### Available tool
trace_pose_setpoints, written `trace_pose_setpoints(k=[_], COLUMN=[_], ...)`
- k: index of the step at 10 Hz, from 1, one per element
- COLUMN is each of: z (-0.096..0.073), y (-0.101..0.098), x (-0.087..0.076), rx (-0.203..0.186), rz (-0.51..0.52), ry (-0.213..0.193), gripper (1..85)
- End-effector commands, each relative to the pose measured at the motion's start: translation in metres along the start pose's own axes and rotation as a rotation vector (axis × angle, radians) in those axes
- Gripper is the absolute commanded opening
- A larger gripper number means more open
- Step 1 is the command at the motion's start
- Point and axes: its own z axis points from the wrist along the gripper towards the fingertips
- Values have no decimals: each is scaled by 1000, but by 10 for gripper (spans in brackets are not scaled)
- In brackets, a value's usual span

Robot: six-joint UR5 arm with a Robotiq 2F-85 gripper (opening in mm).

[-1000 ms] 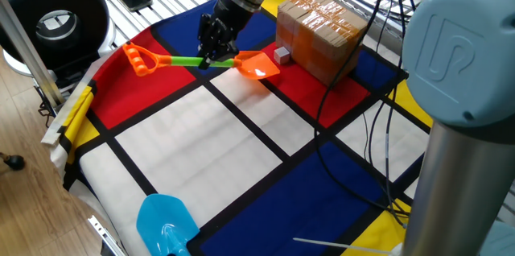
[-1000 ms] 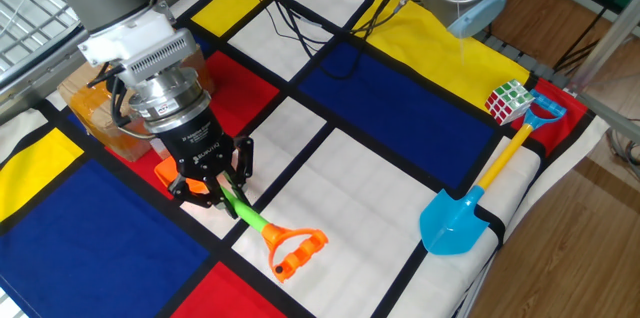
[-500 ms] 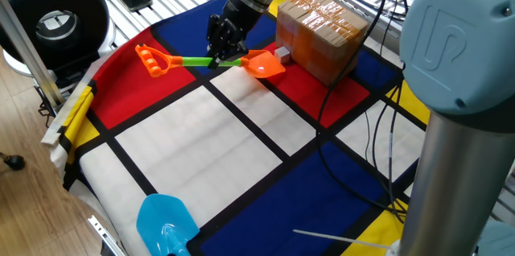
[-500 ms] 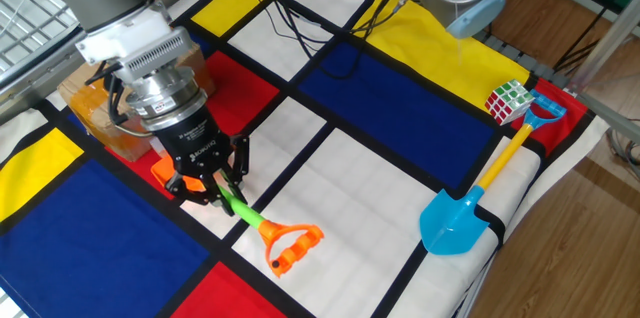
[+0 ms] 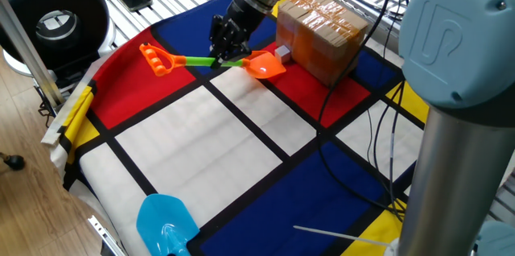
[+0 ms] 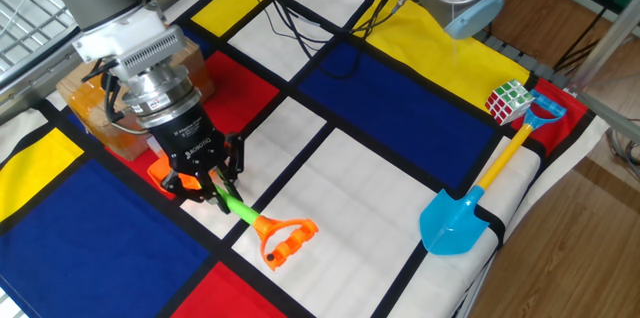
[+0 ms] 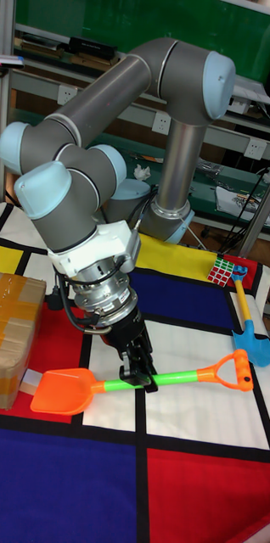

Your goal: Use a shovel to scoop up an object

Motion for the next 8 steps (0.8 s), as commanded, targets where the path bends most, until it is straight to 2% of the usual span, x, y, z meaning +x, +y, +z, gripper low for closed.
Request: trace_pose_setpoints(k=[1, 3, 6, 8], z=[-3, 0, 0, -1], y=[-3, -5, -10, -9], x=[14, 12, 15, 18], rx=[12, 15, 33, 31], rz=[-9, -3, 11, 8], ry=[38, 61, 70, 82], gripper=[10, 10, 10, 10])
